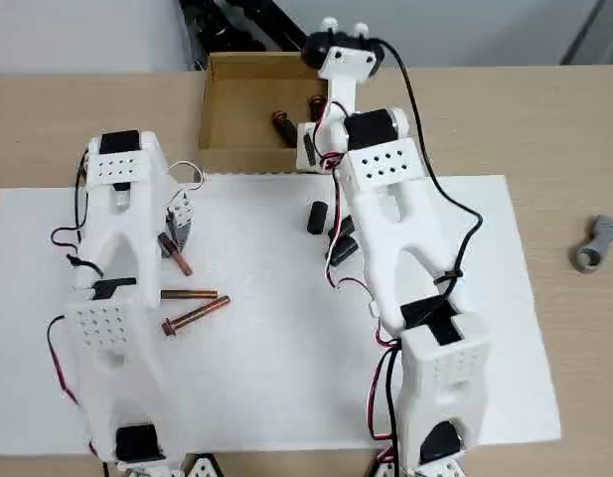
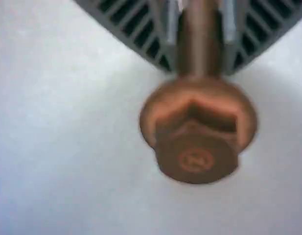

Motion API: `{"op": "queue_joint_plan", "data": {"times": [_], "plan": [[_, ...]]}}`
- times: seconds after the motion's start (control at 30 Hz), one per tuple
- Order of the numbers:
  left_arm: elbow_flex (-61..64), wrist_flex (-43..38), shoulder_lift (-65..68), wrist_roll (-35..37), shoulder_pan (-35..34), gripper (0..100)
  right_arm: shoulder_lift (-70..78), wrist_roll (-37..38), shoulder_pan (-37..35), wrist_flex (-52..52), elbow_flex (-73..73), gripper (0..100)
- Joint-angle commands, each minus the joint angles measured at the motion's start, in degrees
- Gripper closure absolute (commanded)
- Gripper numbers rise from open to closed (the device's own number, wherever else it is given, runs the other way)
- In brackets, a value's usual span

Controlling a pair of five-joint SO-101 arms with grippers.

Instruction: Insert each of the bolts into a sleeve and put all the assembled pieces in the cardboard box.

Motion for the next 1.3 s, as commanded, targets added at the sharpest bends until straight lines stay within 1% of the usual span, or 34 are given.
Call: {"op": "queue_joint_plan", "data": {"times": [0.0, 0.1, 0.17, 0.33, 0.5, 0.57, 0.63, 0.77, 0.87, 1.07, 1.27], "plan": [[-2.07, 0.88, -3.60, -7.03, -1.05, 99, -3.47, -5.36, -0.57, 4.26, -3.16, 81.1], [-2.68, 0.88, -8.00, -12.13, 0.88, 99, -2.86, -6.77, -0.57, 5.32, -3.16, 81.1], [-2.33, 0.88, -12.13, -14.59, 2.20, 99, -1.45, -6.42, -0.84, 5.32, -3.16, 81.1], [-2.24, 0.88, -25.76, -18.99, 3.96, 99, 2.95, -6.68, -4.26, 5.32, -3.16, 80.9], [-1.98, 0.88, -37.98, -24.70, 3.52, 99, 6.46, -7.21, -5.58, 5.23, -3.16, 80.9], [-0.22, 0.88, -42.11, -25.85, 3.43, 99, 7.52, -9.49, -5.32, 5.49, -3.16, 80.9], [2.77, 0.88, -45.89, -26.46, 3.43, 99, 8.13, -10.73, -5.23, 6.11, -3.16, 80.9], [9.19, 0.79, -51.43, -26.90, 3.43, 99, 7.87, -10.81, -5.14, 6.20, -3.25, 80.9], [11.74, 0.79, -54.42, -26.90, 2.46, 99, 6.37, -10.81, -4.44, 6.29, -3.43, 80.9], [13.23, 0.79, -55.82, -26.99, -1.14, 99, 6.55, -10.90, -3.12, 7.78, -3.34, 80.9], [15.34, 0.79, -56.18, -26.81, -1.76, 99, 12.88, -10.73, -3.03, 3.38, -3.34, 80.9]]}}
